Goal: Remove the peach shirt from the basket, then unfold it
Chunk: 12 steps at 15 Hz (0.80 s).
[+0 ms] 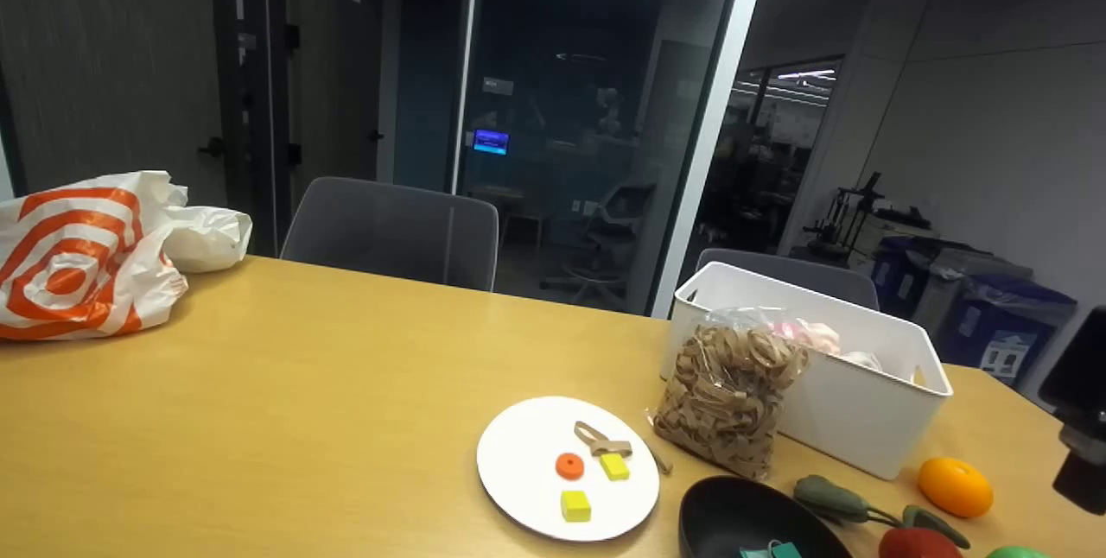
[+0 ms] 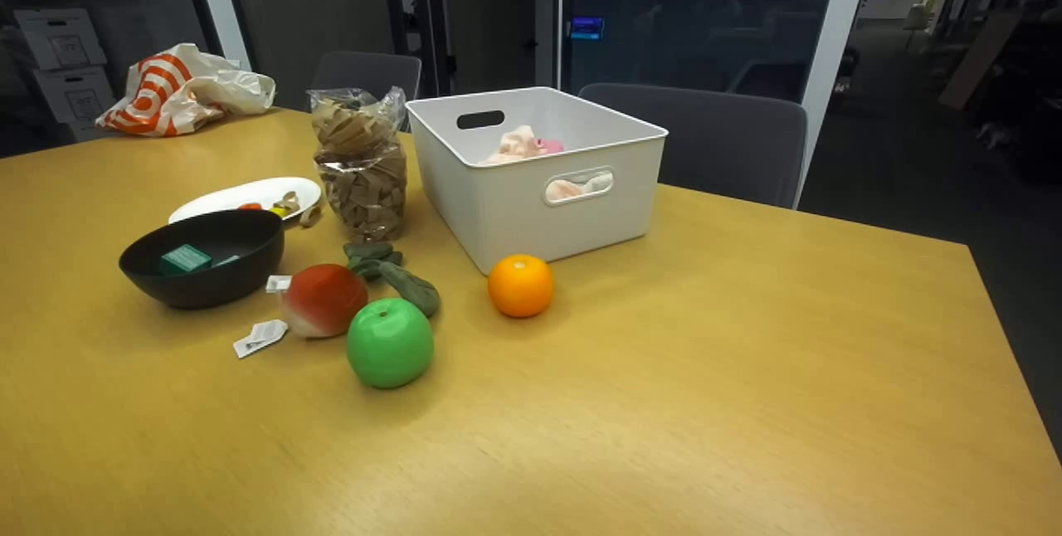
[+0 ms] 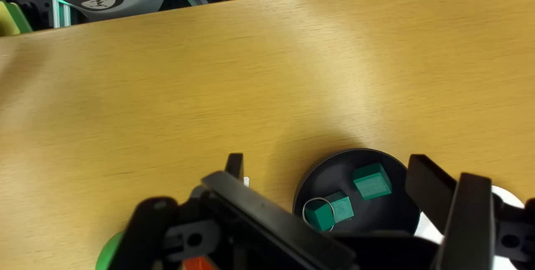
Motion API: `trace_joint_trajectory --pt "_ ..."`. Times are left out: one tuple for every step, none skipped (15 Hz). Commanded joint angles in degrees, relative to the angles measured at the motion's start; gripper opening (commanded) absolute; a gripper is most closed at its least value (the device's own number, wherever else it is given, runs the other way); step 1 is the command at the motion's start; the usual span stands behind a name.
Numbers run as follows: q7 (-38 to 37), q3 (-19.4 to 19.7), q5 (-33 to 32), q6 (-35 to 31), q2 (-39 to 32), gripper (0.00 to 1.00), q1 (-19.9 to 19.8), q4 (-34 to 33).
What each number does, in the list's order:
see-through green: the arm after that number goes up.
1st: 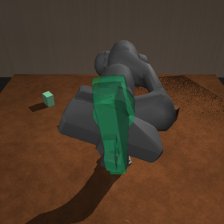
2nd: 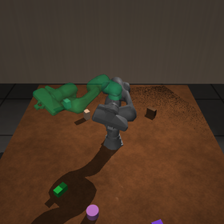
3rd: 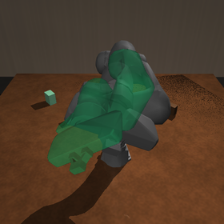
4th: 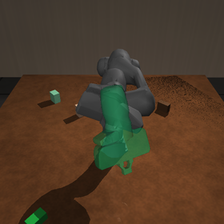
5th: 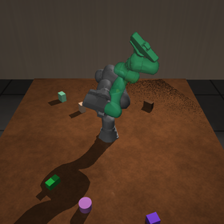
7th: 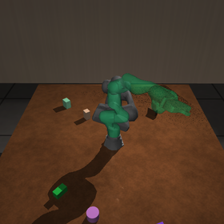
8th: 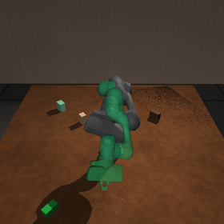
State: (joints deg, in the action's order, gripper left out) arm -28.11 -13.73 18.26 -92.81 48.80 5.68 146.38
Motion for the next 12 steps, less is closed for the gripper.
trace_joint_trajectory --pt "0.29 -1.6 0.4 -4.15 -1.74 1.0 -2.1 -0.52" --pt "0.29 -1.77 0.22 -6.21 -2.55 1.0 -2.54 -0.61" --pt "0.46 -1.94 -0.28 -8.08 -3.3 1.0 -2.85 -0.73" --pt "0.58 -1.83 -0.58 -9.94 -4.51 1.0 -3.26 -1.1" --pt "0.6 -1.82 -1.02 -11.8 -5.52 1.0 -3.64 -1.31" --pt "0.8 -1.46 -1.35 -13.43 -6.85 1.0 -3.98 -1.86" --pt "1.04 -1.13 -1.88 -14.94 -8.06 1.0 -4.25 -2.21" --pt "0.9 -0.99 -2.78 -16.64 -9.36 1.0 -4.83 -2.69" --pt "0.9 -0.8 -4.11 -18.26 -10.78 1.0 -5.55 -3.42" --pt "0.84 -0.62 -5.44 -19.71 -11.91 1.0 -6.08 -4.04" --pt "0.62 -0.4 -6.81 -21.07 -12.95 1.0 -6.64 -4.95" --pt "0.64 -0.17 -8.4 -21.96 -13.98 1.0 -7.13 -6.09"
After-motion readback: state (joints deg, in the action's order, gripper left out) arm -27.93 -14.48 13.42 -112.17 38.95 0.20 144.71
